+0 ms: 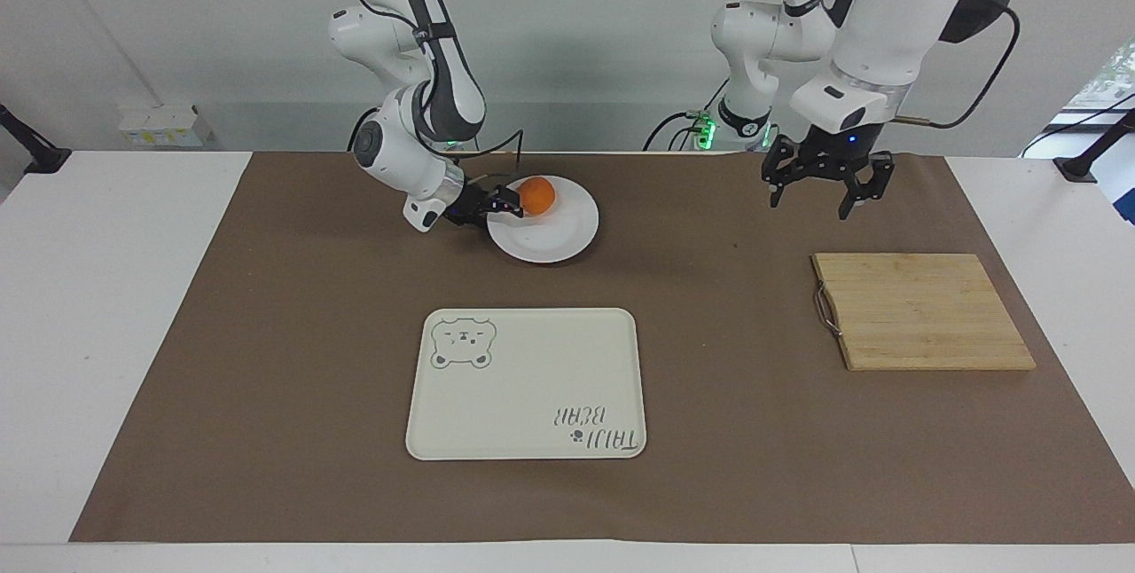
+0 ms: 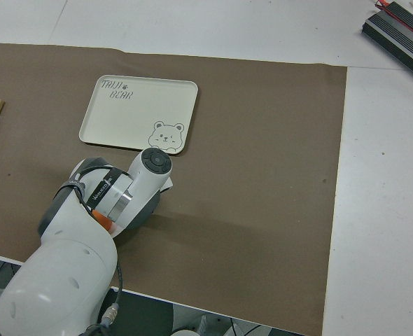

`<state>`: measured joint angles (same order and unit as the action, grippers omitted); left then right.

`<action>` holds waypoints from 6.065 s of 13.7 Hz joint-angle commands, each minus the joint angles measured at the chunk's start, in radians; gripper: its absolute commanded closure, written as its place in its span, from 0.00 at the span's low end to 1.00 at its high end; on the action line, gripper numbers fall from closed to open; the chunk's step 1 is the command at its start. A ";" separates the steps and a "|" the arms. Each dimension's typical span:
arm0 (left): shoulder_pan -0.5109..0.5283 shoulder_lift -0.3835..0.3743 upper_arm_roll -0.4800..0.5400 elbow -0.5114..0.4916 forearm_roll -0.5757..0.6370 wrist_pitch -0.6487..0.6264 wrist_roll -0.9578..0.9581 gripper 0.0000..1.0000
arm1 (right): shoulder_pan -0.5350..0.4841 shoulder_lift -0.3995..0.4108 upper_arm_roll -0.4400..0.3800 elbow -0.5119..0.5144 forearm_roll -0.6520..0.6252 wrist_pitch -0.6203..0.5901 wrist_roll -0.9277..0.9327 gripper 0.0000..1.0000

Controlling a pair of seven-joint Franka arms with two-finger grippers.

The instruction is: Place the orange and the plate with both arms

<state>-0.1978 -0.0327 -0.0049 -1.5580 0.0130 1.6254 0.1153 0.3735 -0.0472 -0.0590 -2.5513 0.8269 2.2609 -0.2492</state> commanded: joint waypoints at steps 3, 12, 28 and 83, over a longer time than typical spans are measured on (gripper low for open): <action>0.072 0.059 -0.004 0.170 0.028 -0.156 0.089 0.00 | -0.001 -0.019 -0.001 -0.014 0.034 0.005 0.004 1.00; 0.126 0.077 -0.010 0.177 -0.056 -0.207 0.086 0.00 | -0.016 0.015 -0.002 0.138 0.032 -0.038 0.036 1.00; 0.127 0.042 -0.012 0.104 -0.056 -0.162 -0.060 0.00 | -0.116 0.105 -0.008 0.399 0.156 -0.073 -0.135 1.00; 0.127 0.042 -0.012 0.104 -0.054 -0.162 -0.060 0.00 | -0.200 0.284 -0.036 0.777 -0.678 -0.141 0.311 0.00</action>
<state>-0.0856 0.0293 -0.0085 -1.4284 -0.0313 1.4485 0.0627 0.1776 0.2797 -0.0975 -1.7564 0.2078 2.1611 -0.0689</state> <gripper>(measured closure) 0.000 0.000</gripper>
